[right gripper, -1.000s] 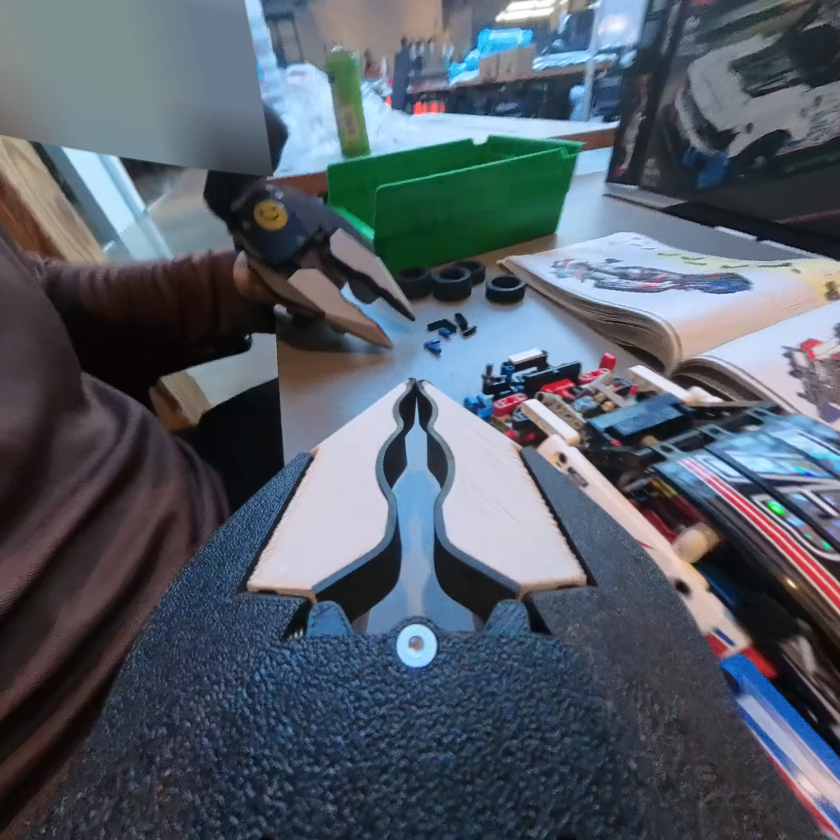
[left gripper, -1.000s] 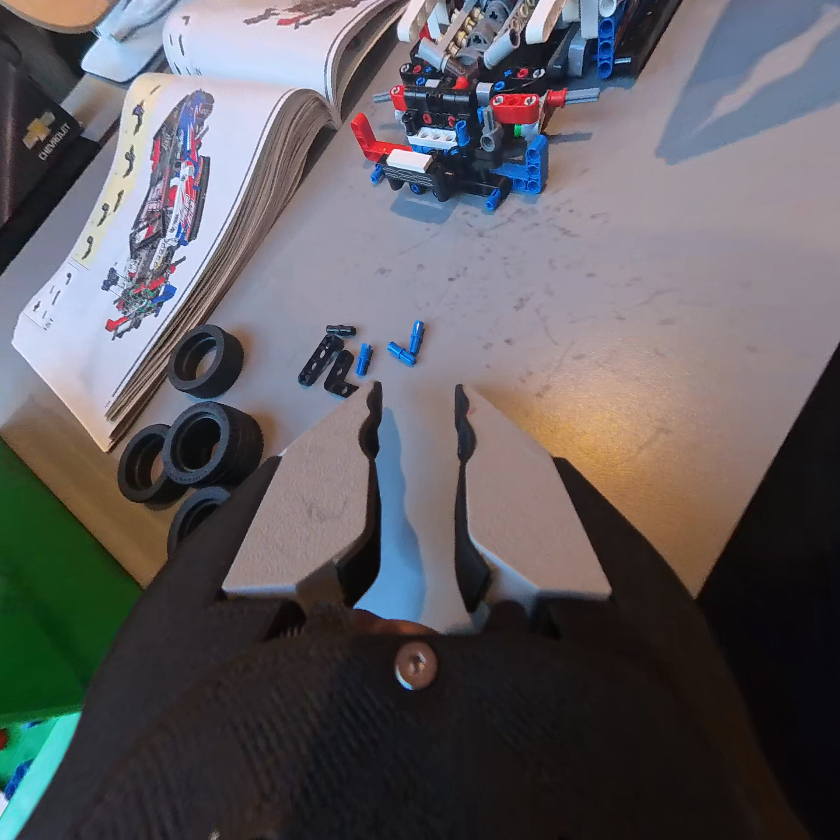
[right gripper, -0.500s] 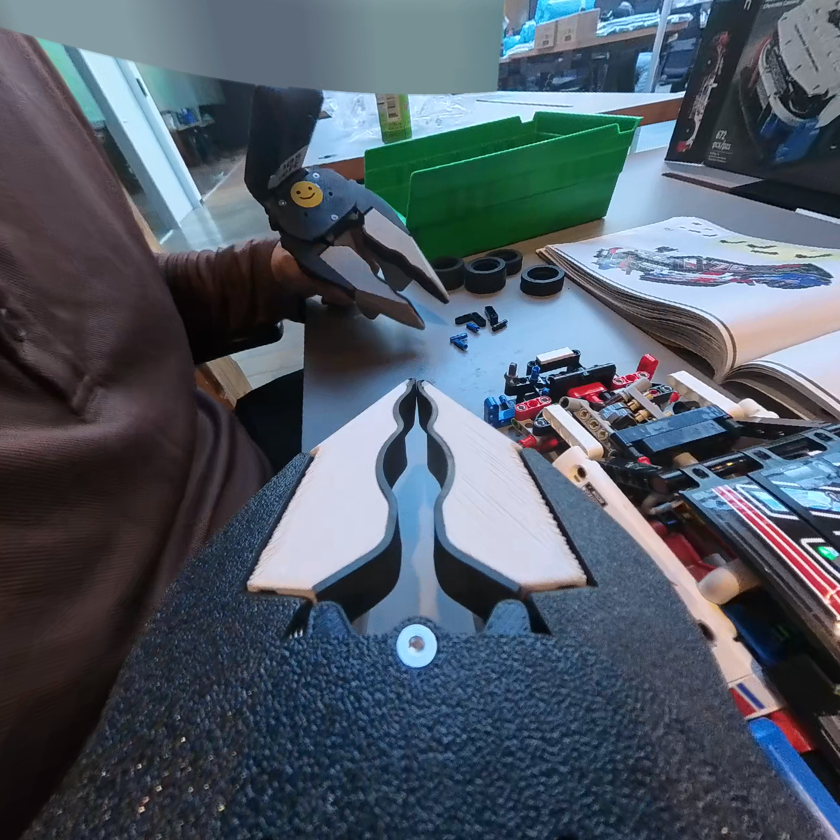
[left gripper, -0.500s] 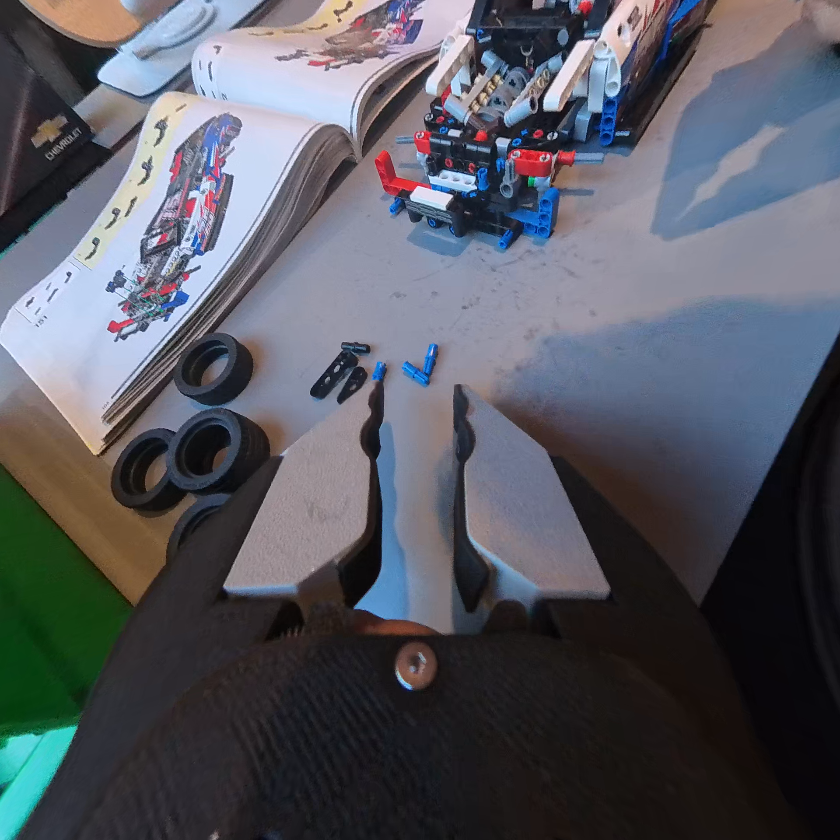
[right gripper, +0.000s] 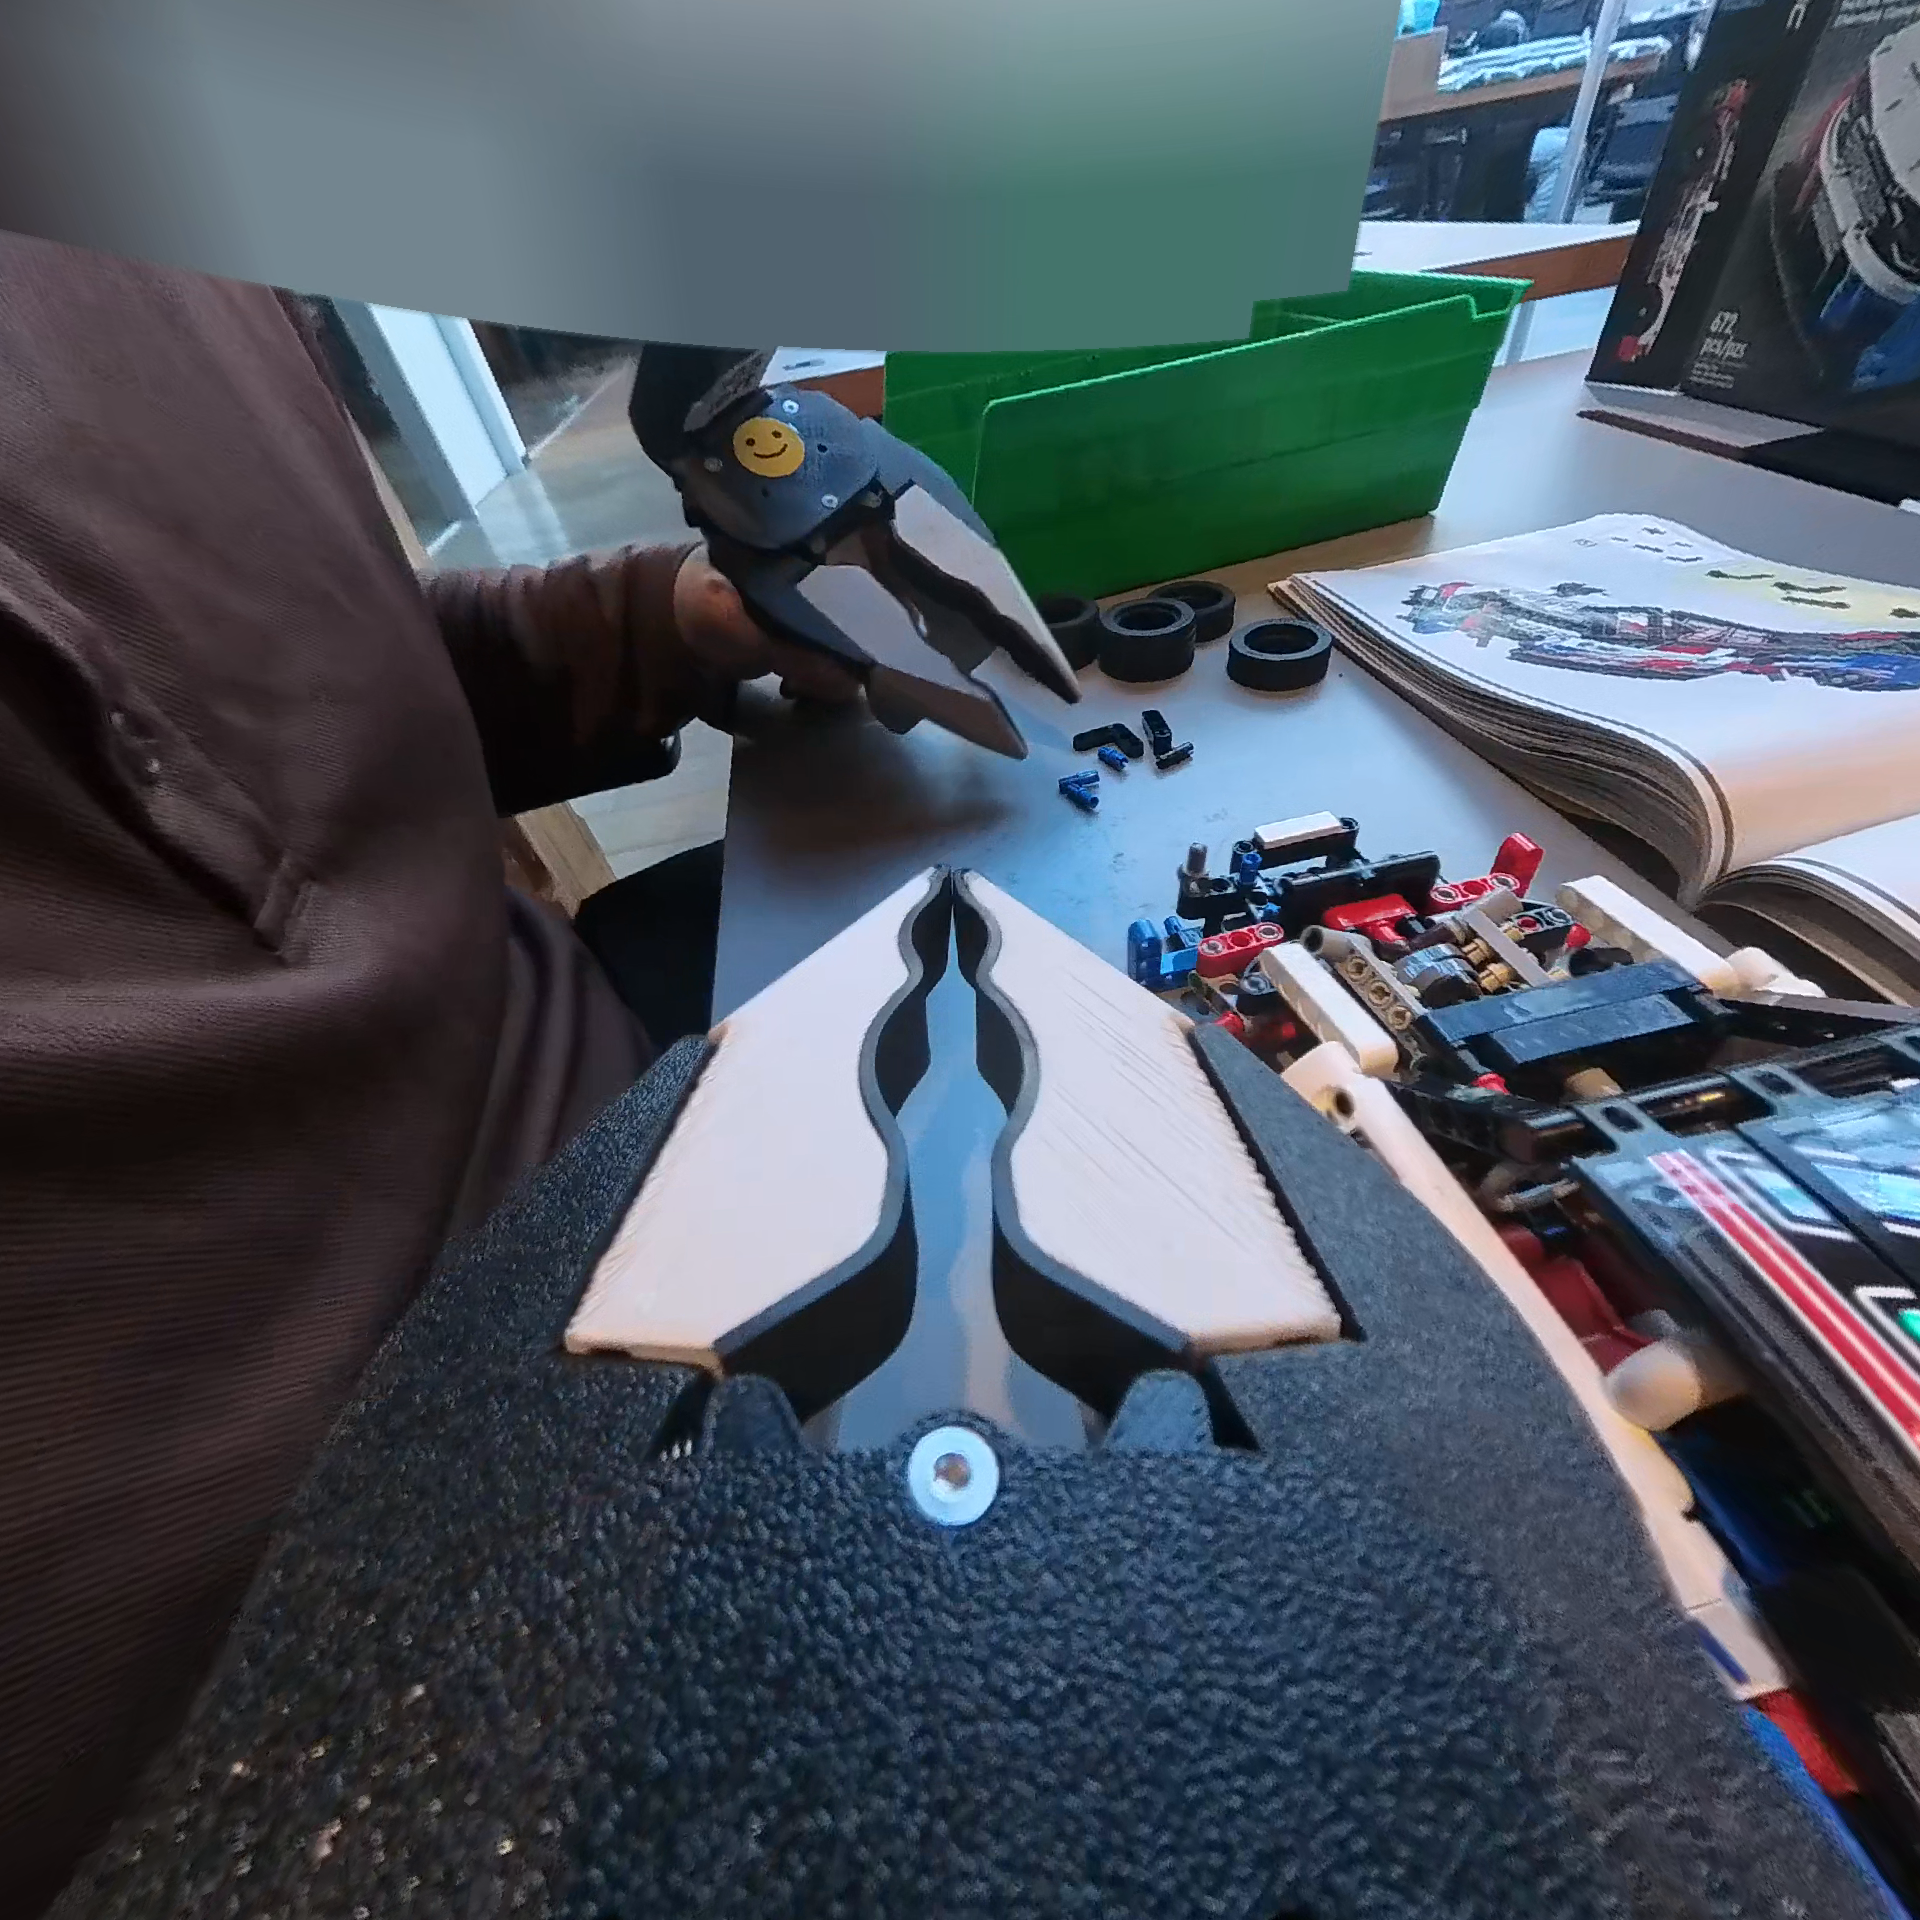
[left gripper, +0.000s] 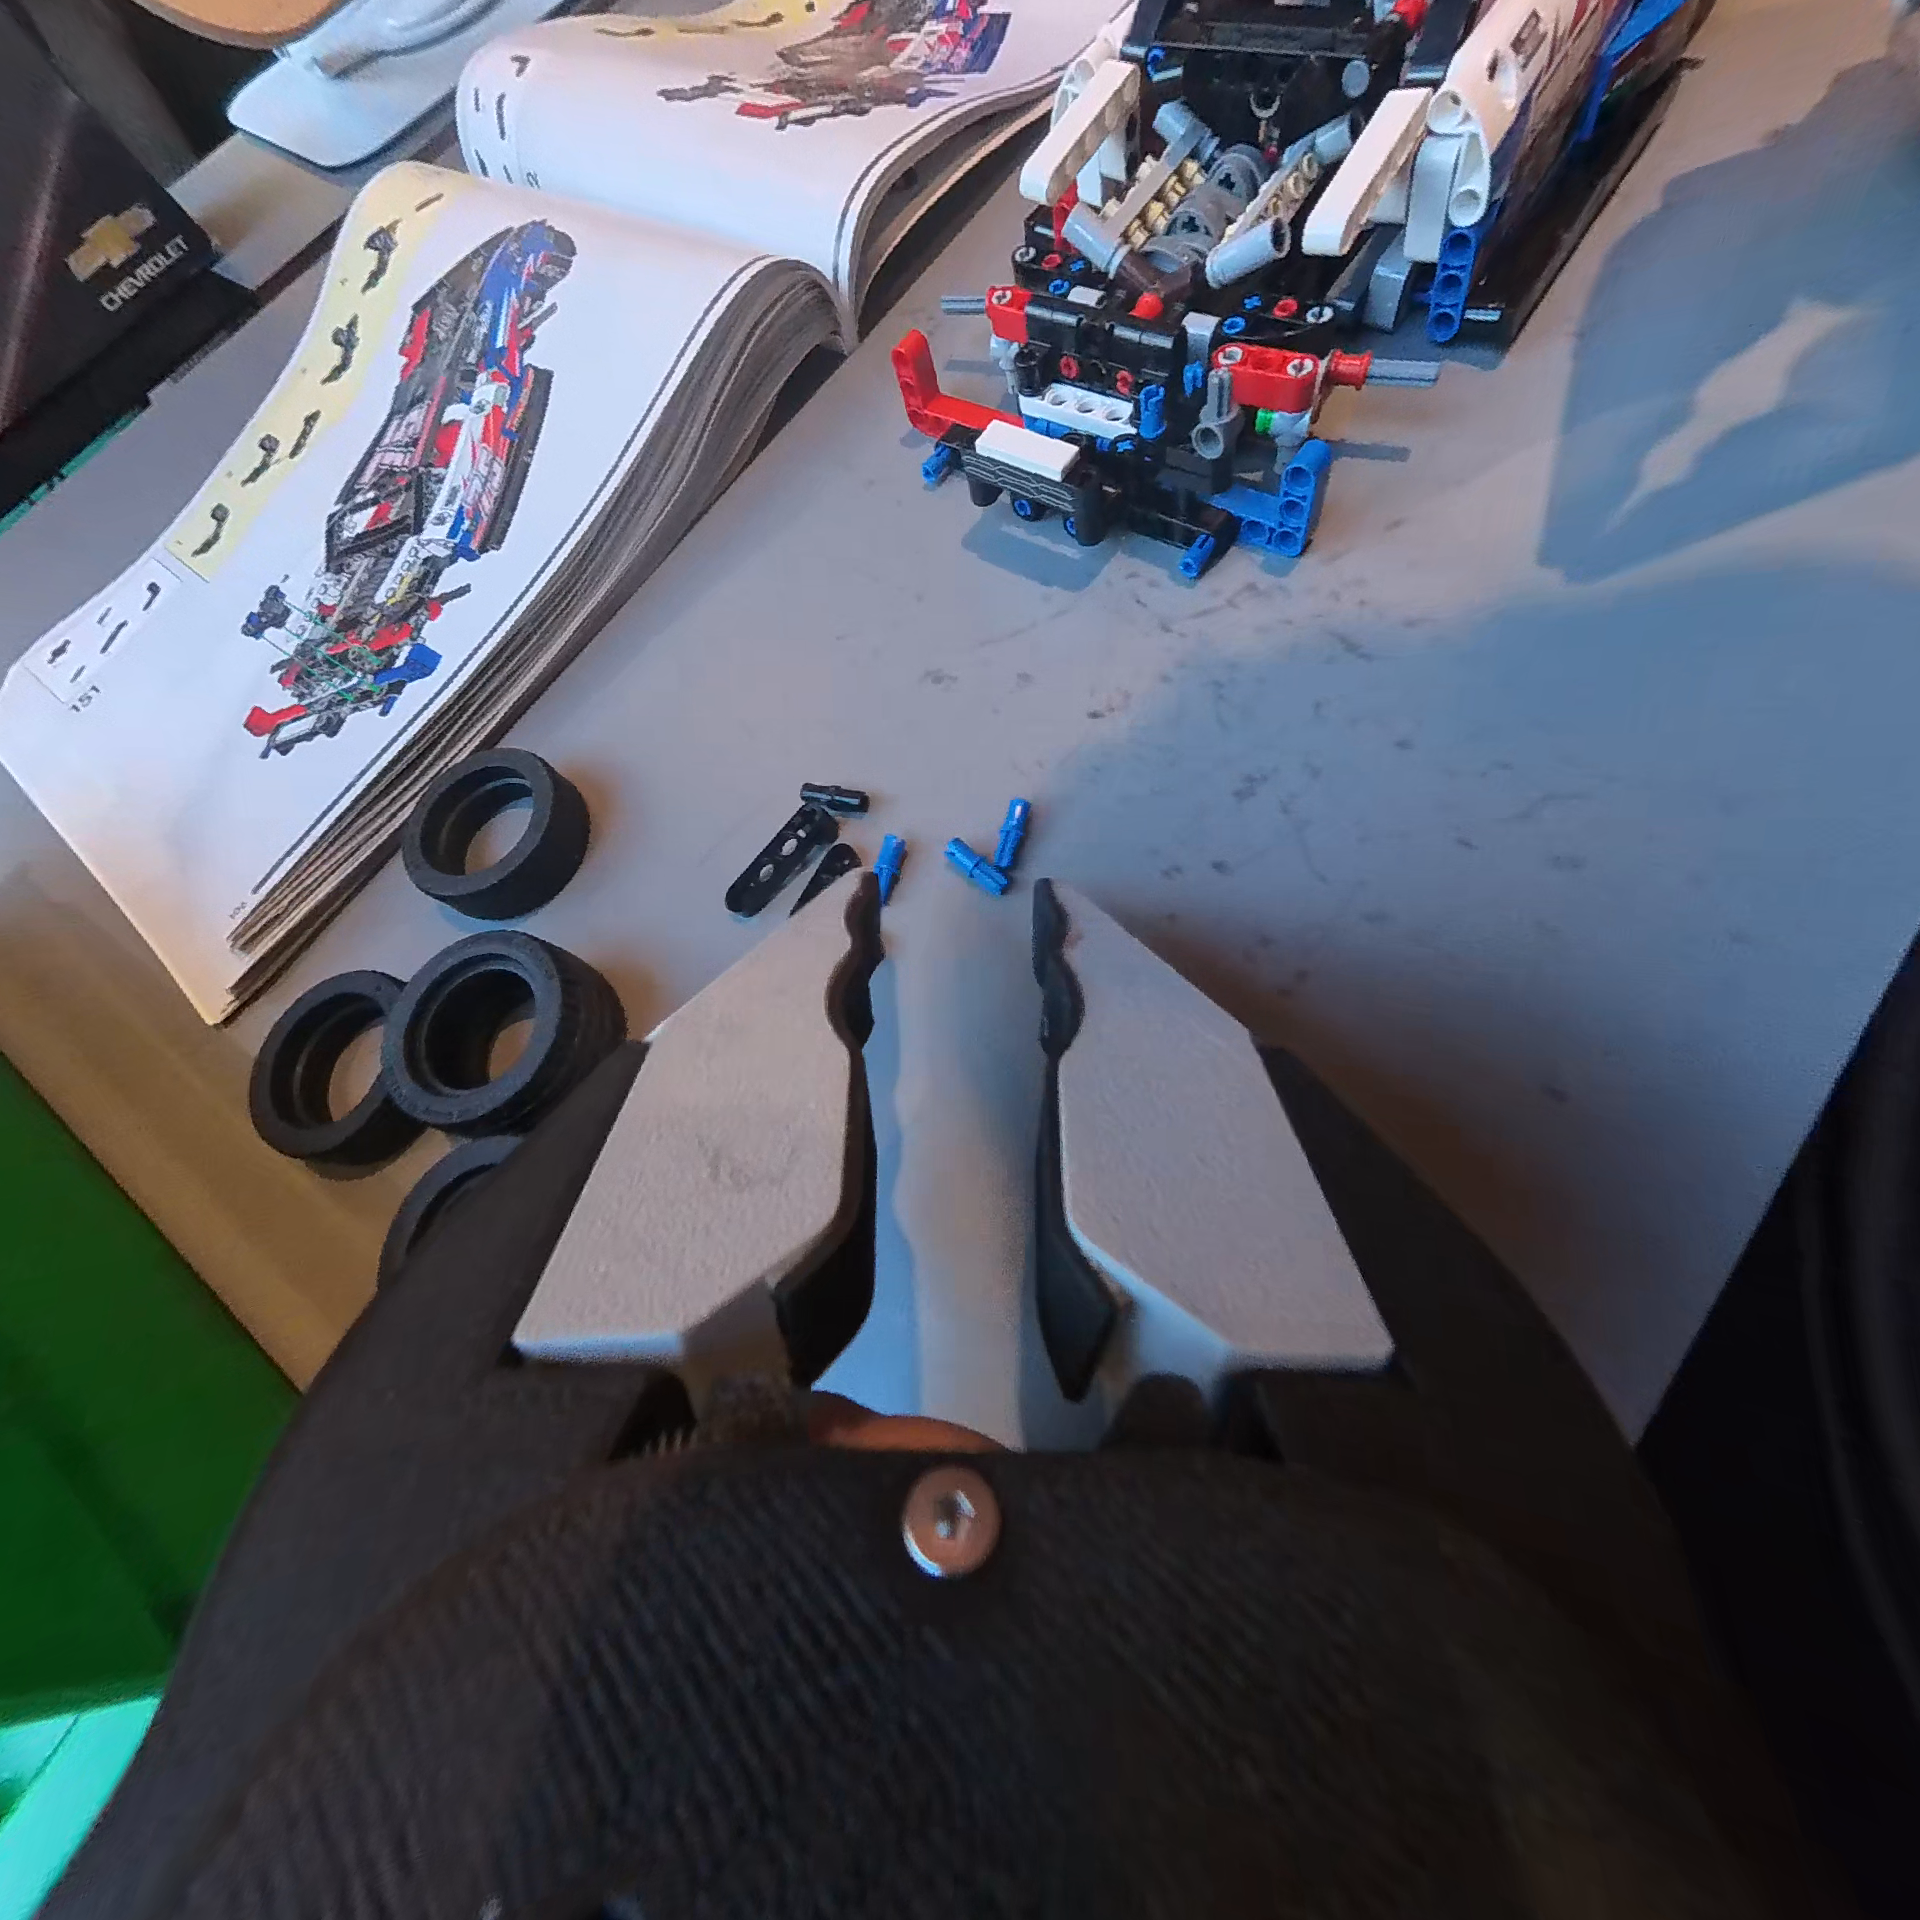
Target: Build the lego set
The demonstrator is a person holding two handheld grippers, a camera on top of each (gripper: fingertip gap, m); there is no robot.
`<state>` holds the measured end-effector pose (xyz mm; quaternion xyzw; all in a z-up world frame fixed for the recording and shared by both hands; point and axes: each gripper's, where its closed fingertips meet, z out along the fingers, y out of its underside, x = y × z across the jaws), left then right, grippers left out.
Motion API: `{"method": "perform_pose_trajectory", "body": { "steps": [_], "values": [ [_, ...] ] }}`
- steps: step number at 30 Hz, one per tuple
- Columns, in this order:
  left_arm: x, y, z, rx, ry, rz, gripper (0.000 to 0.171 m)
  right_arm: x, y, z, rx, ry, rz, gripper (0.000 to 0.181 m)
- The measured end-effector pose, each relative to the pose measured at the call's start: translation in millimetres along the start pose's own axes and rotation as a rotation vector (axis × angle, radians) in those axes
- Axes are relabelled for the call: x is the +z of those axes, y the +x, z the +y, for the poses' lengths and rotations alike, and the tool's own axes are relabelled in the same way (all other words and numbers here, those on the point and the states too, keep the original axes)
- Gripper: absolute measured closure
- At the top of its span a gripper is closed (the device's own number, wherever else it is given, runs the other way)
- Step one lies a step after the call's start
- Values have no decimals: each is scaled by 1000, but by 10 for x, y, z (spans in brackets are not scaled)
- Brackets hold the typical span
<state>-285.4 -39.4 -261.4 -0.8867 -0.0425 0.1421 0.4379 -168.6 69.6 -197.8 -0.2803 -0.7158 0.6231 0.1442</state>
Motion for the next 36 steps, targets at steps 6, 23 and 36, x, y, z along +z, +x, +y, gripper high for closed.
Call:
{"method": "perform_pose_trajectory", "body": {
  "steps": [6, 23, 36],
  "values": [
    [-15, -55, 62, -49, -34, -49, 146, -10, -96, 74, -94, -44, 28, 181],
    [103, -230, 214, -175, -148, -90, 152, 13, -76, 189, -89, -122, 52, 181],
    [139, -211, 207, -211, -155, -50, 169, 49, -88, 241, -155, -159, 89, 181]
  ]
}}
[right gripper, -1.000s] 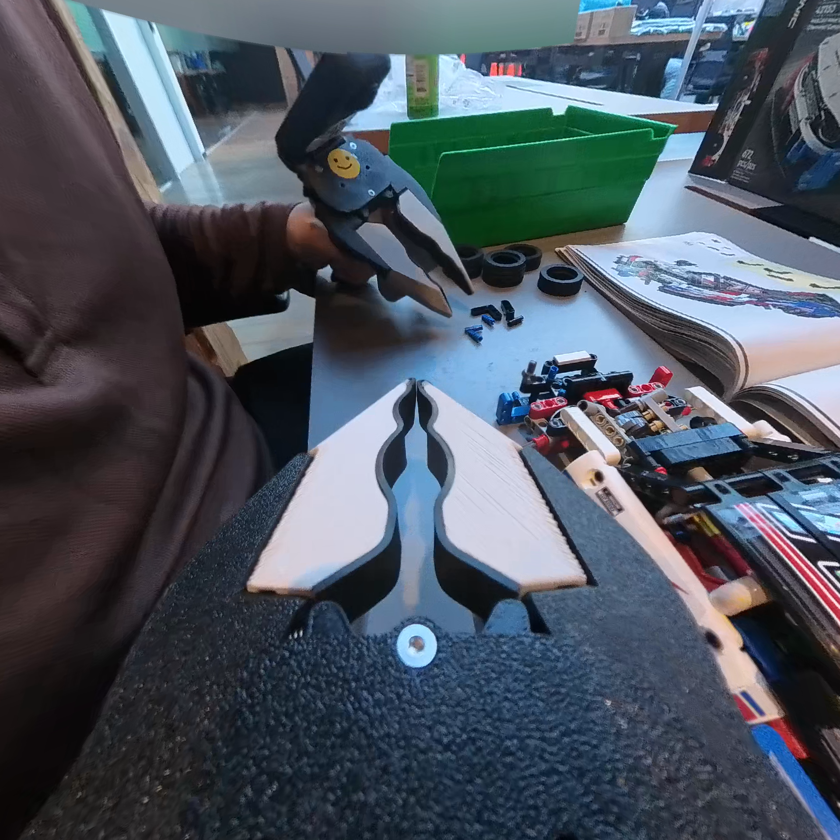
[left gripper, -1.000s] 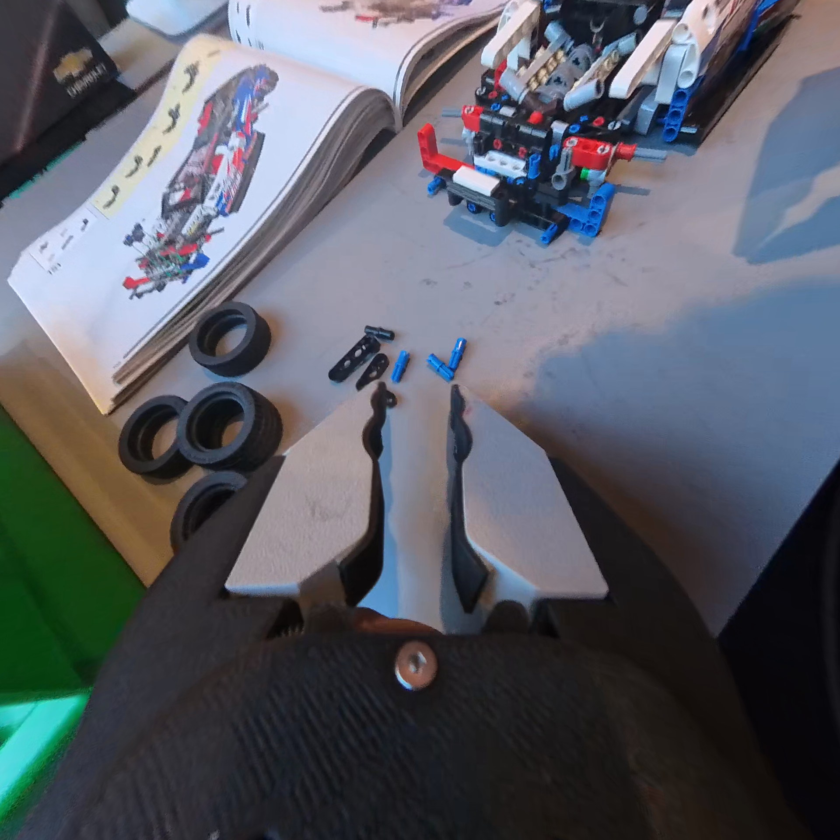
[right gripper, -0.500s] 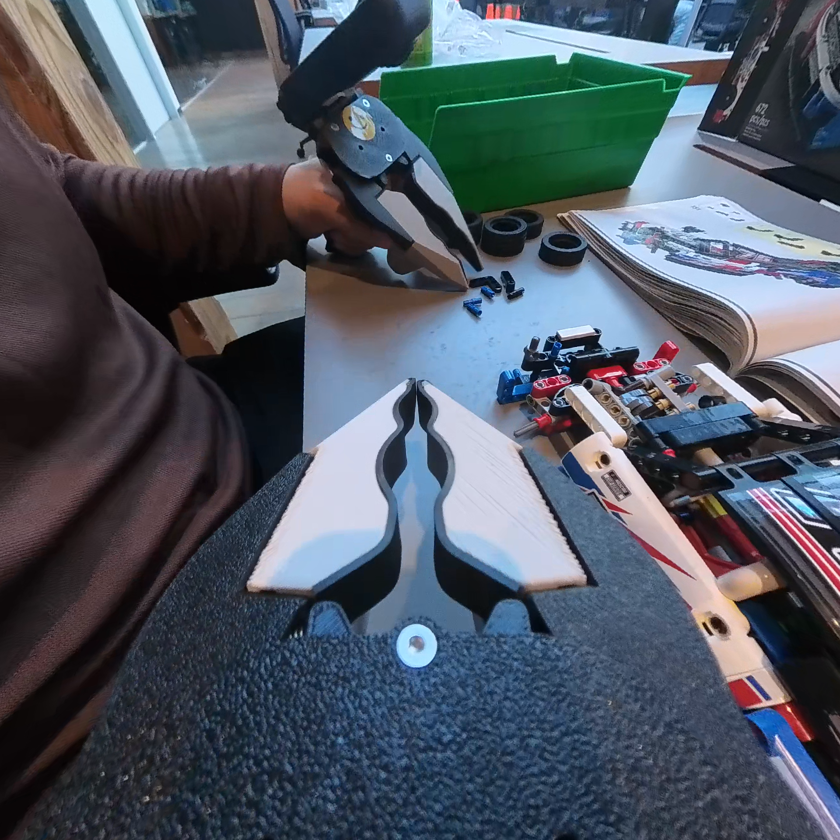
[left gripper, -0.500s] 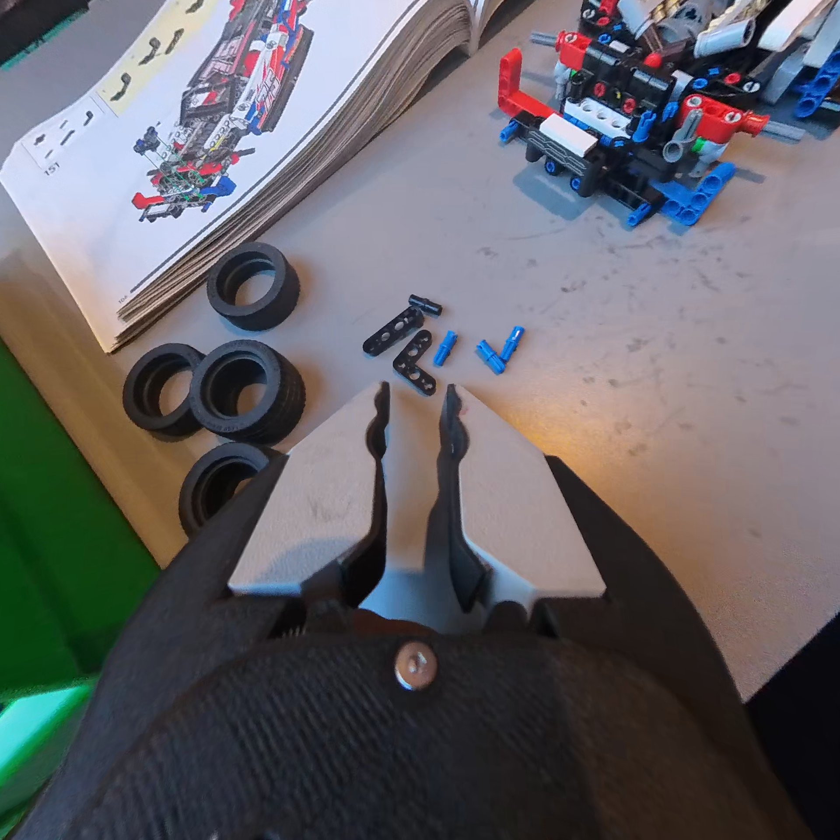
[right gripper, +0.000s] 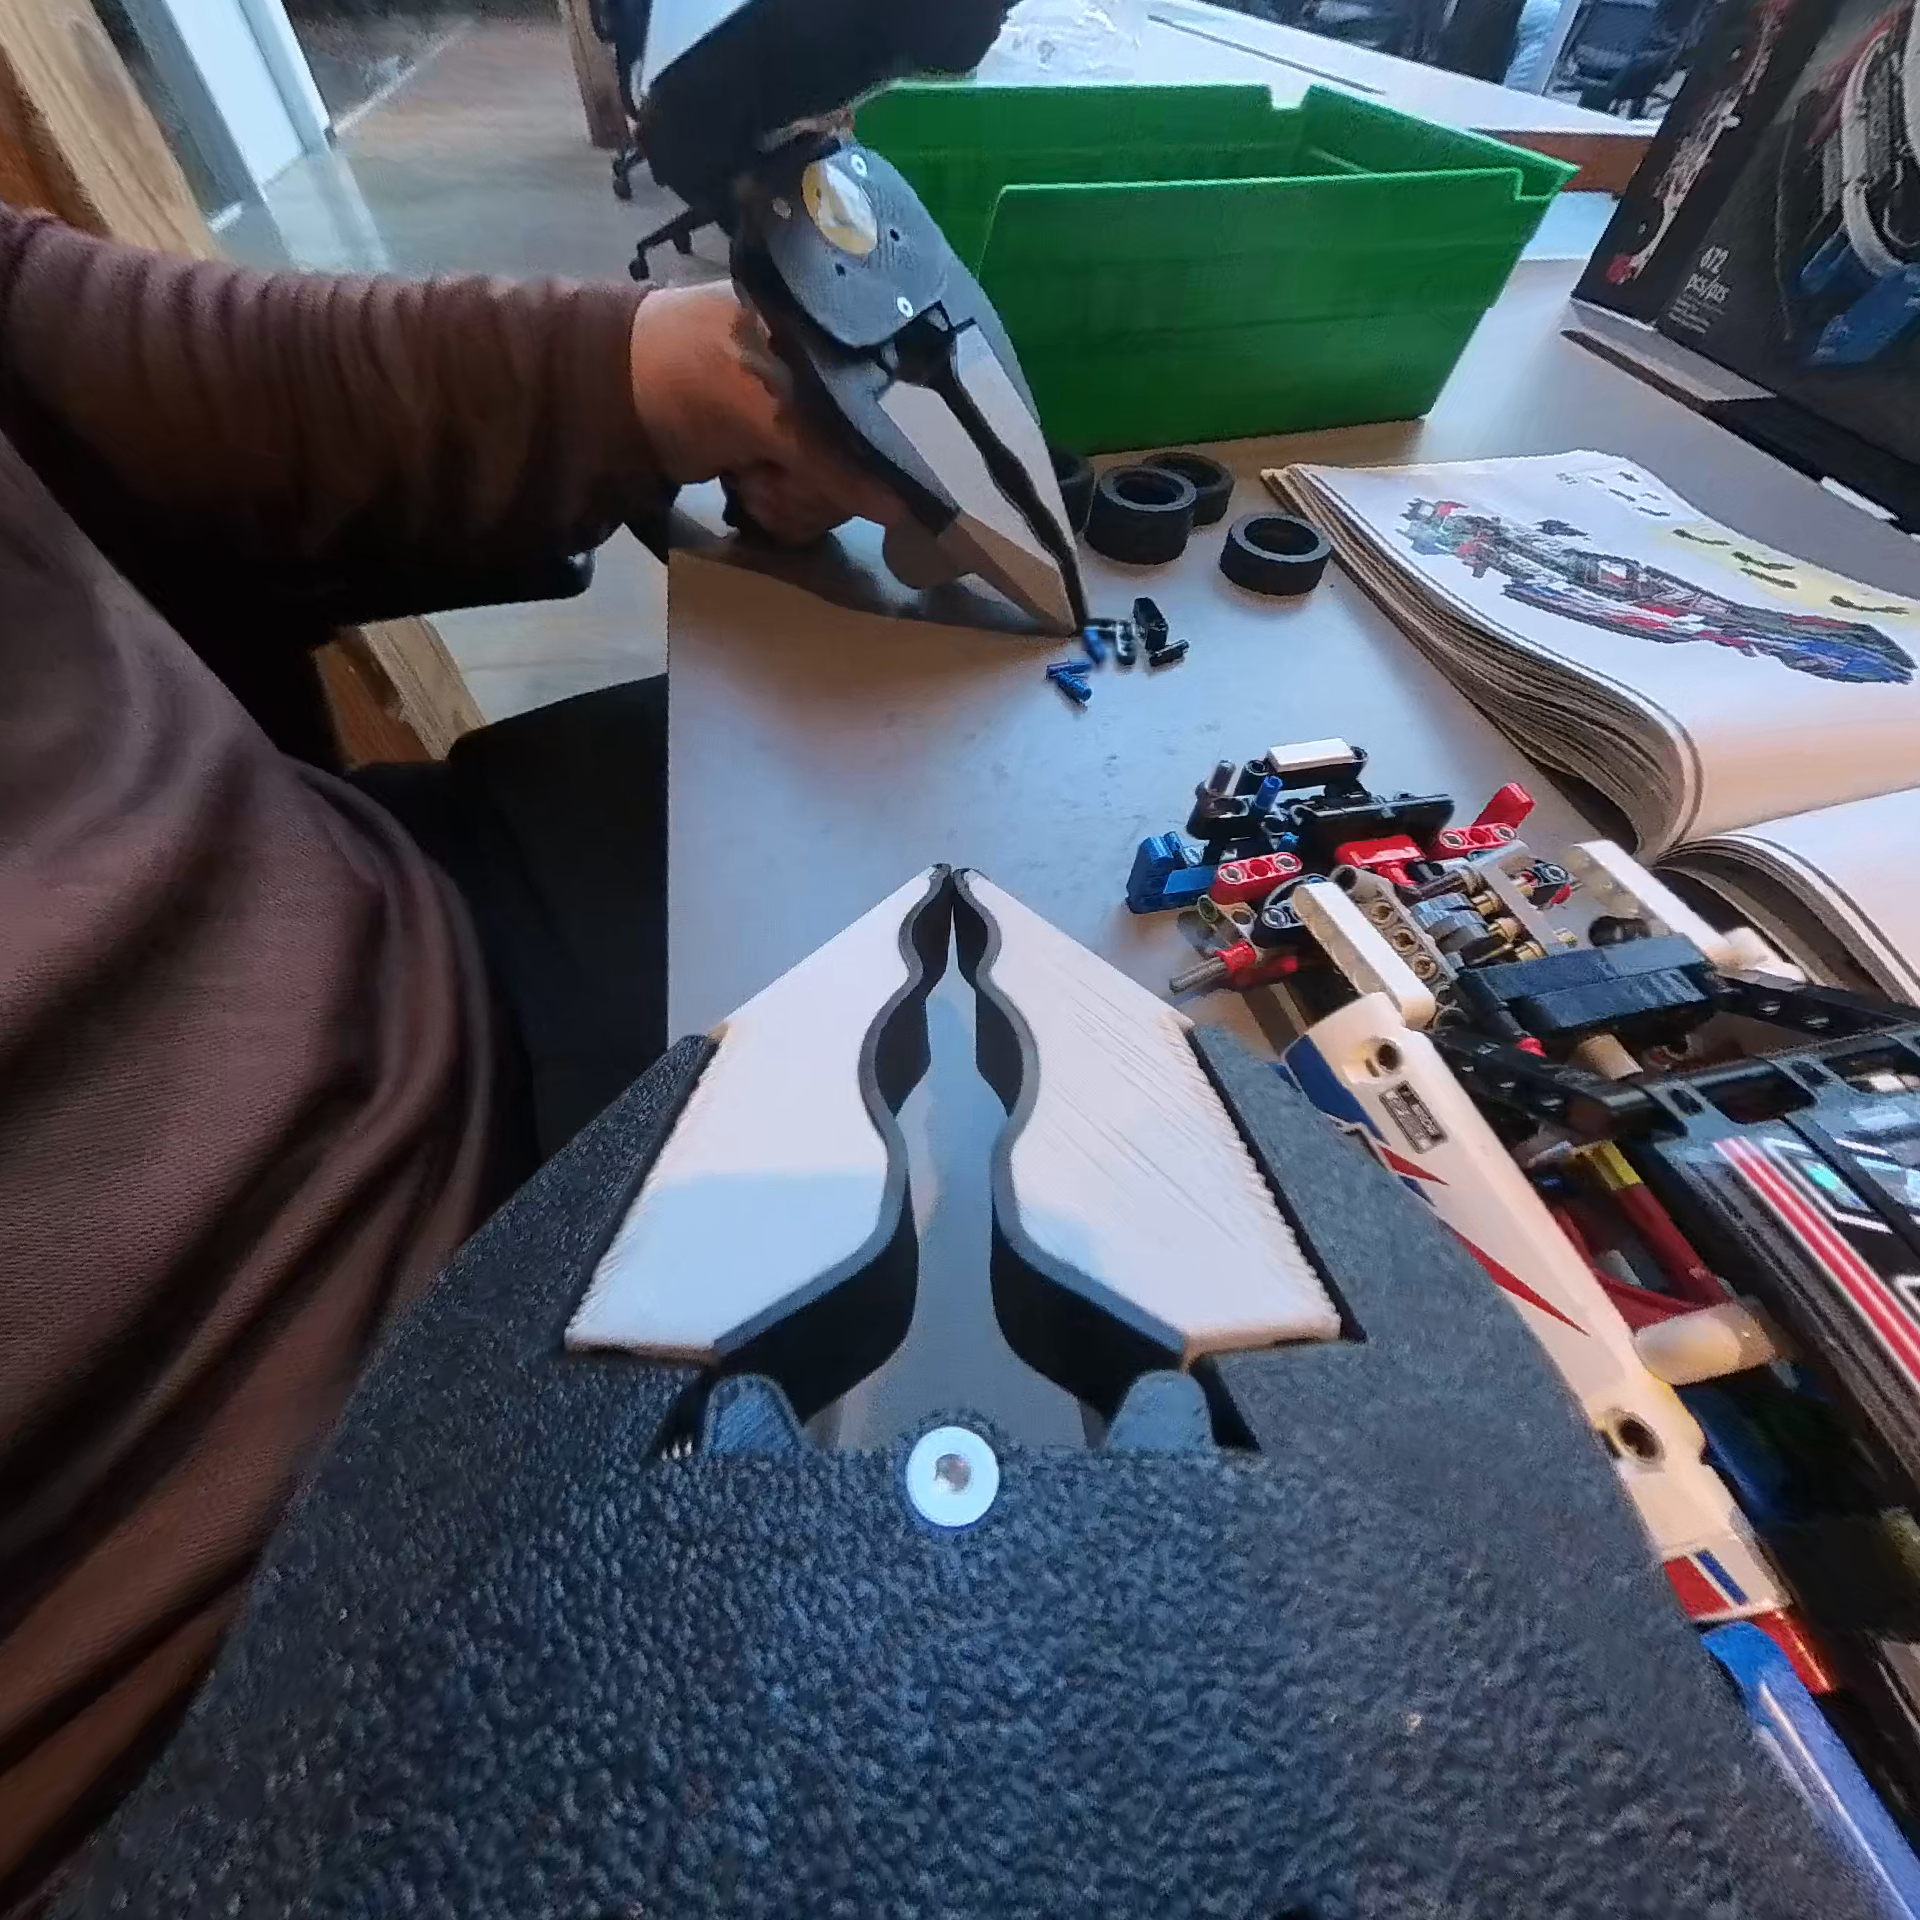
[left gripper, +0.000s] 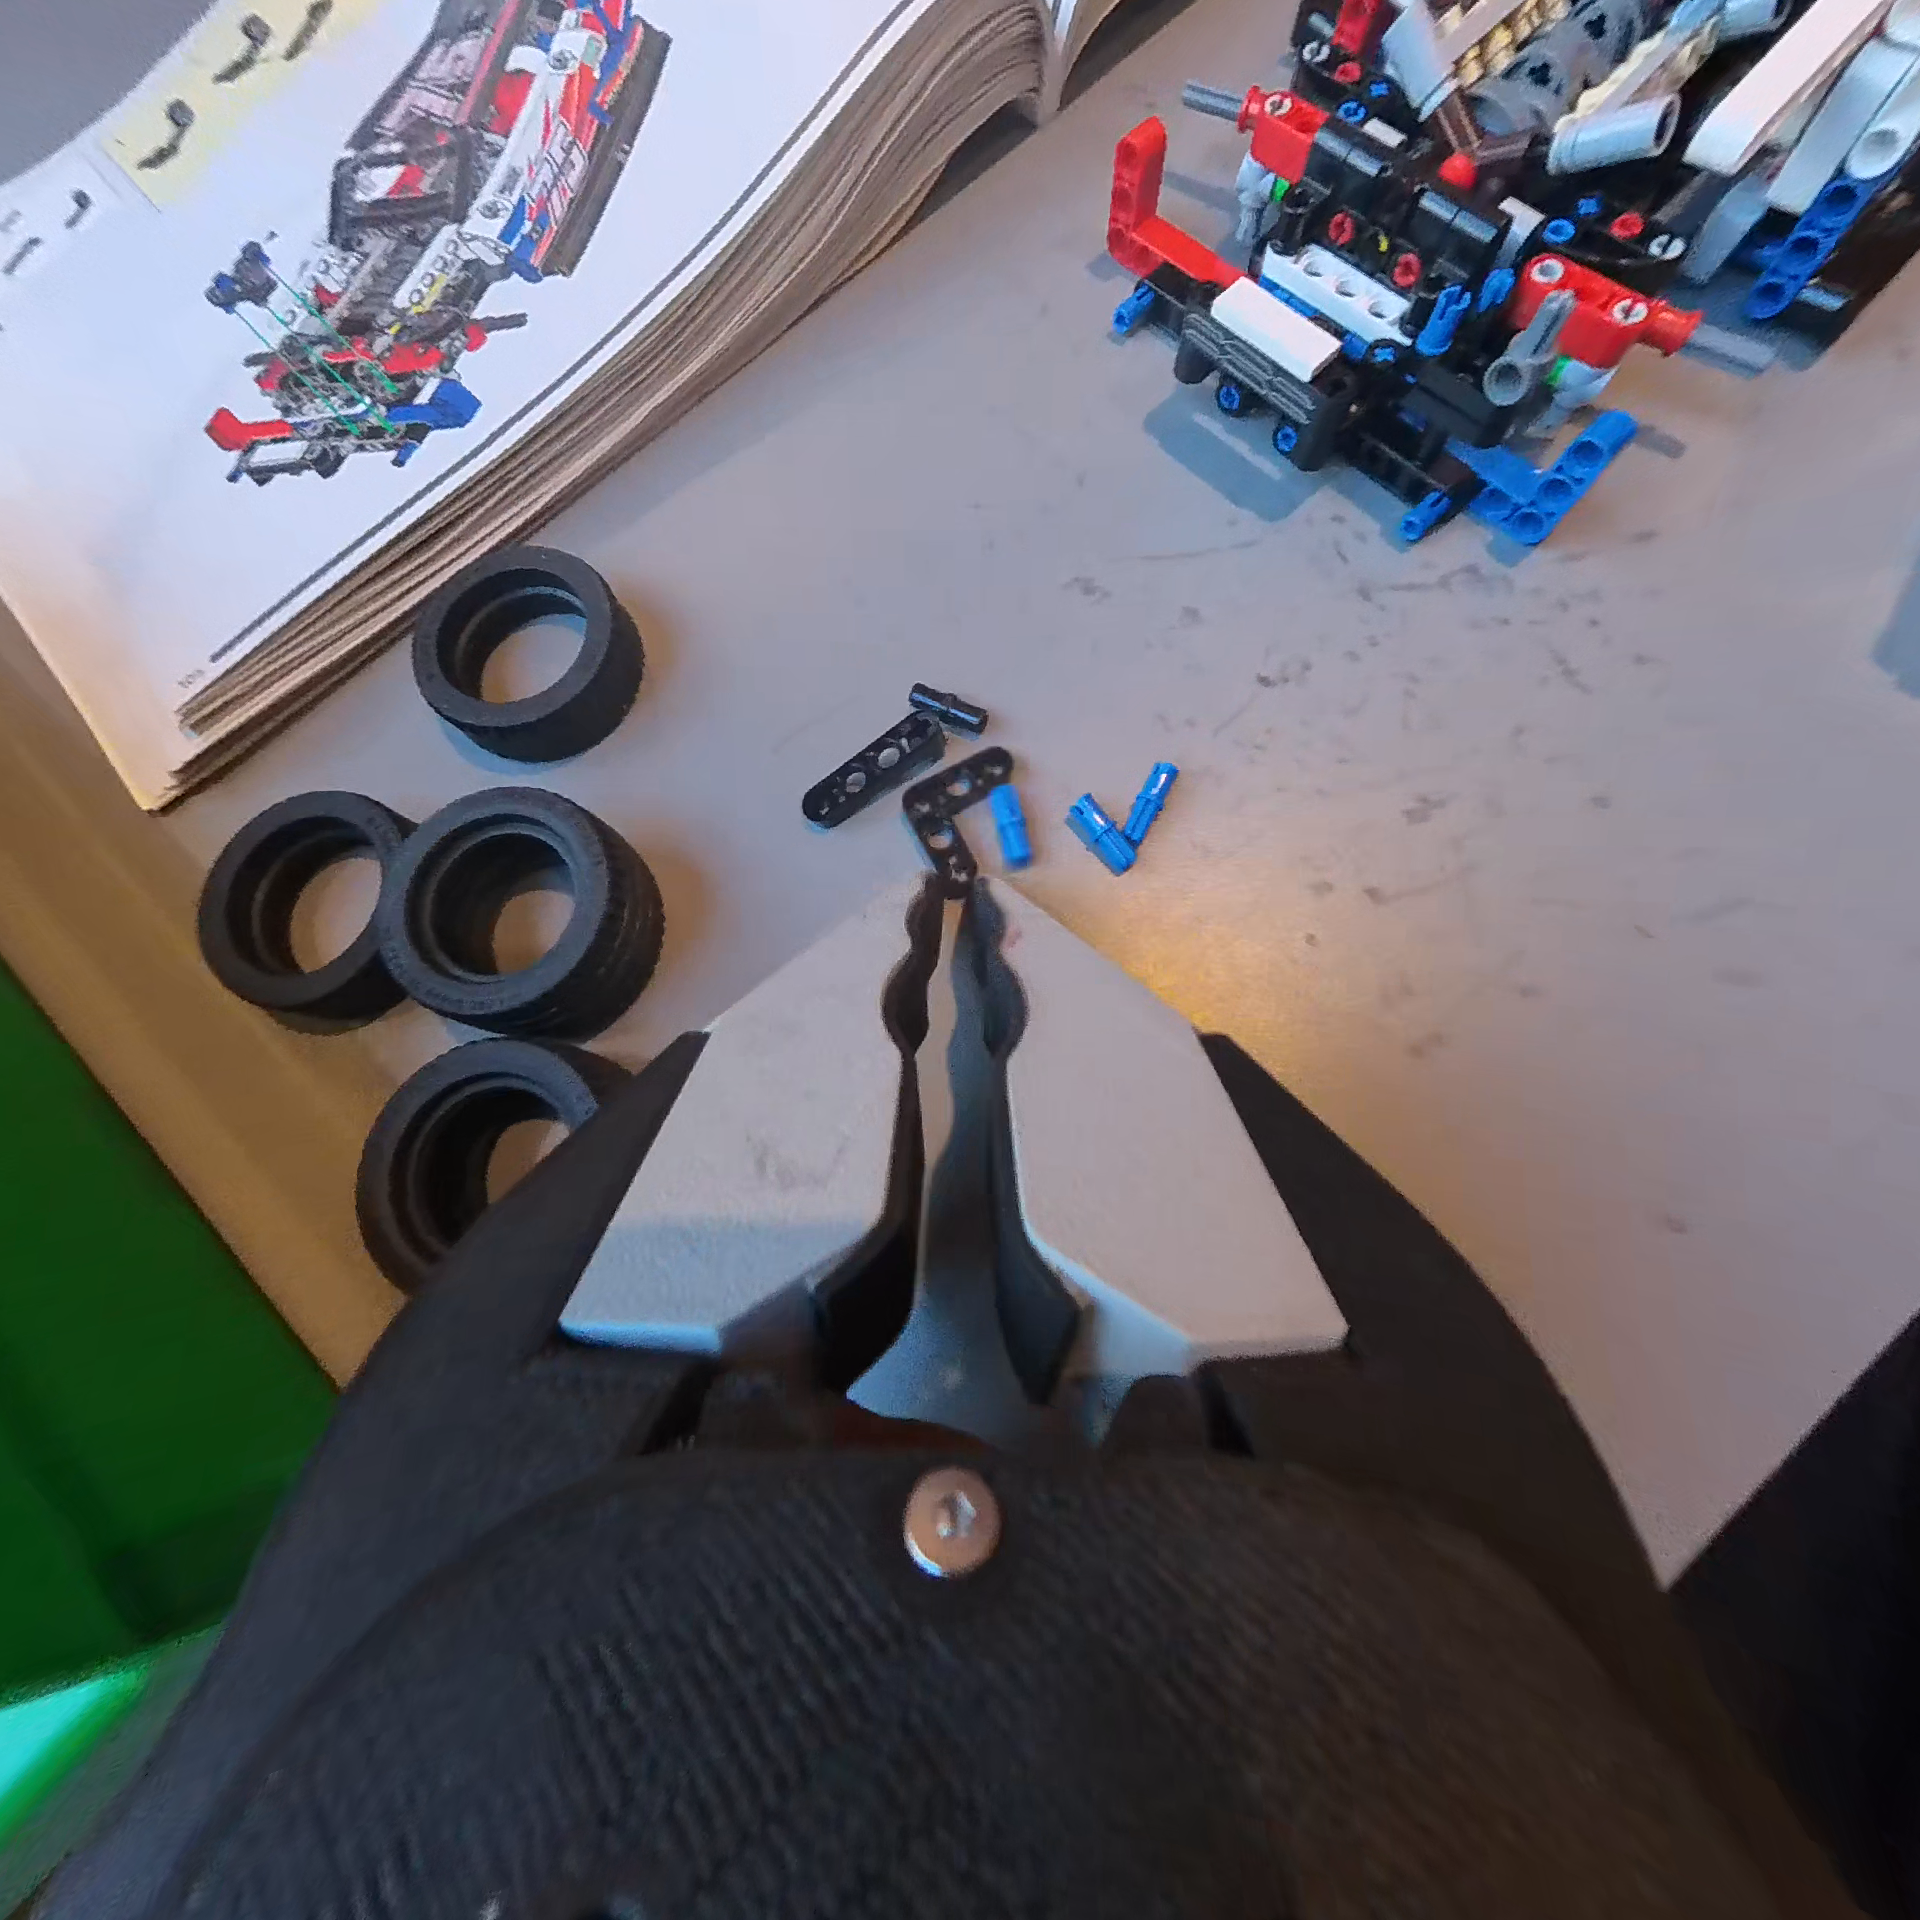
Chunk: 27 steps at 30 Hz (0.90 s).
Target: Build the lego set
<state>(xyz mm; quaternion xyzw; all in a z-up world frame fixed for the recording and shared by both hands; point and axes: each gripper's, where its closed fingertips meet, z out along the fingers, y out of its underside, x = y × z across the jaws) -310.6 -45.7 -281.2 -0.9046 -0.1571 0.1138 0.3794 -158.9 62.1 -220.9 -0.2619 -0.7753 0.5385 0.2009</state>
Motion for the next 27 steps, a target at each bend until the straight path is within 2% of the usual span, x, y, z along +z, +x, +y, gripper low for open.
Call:
{"method": "perform_pose_trajectory", "body": {
  "steps": [9, 16, 17, 18, 19, 23, 27],
  "values": [
    [-136, 104, 118, 1, -10, -82, 171, 7, -30, 10, -36, -8, 8, 181],
    [-212, 153, 181, -87, -8, -44, 171, 44, -73, 56, -74, -44, 4, 181],
    [-203, 137, 171, -108, -7, -37, 170, 48, -76, 61, -76, -48, 4, 181],
    [-192, 121, 155, -123, -5, -31, 154, 51, -74, 63, -76, -50, 4, 181],
    [-183, 112, 129, -123, 2, -21, 147, 50, -72, 62, -74, -49, 5, 181],
    [-184, -81, -35, -29, 16, -46, 150, 35, -41, 42, -51, -34, 11, 181],
    [-158, -106, -203, 43, -66, 74, 156, 26, -24, 31, -31, -26, 7, 181]
  ]
}}
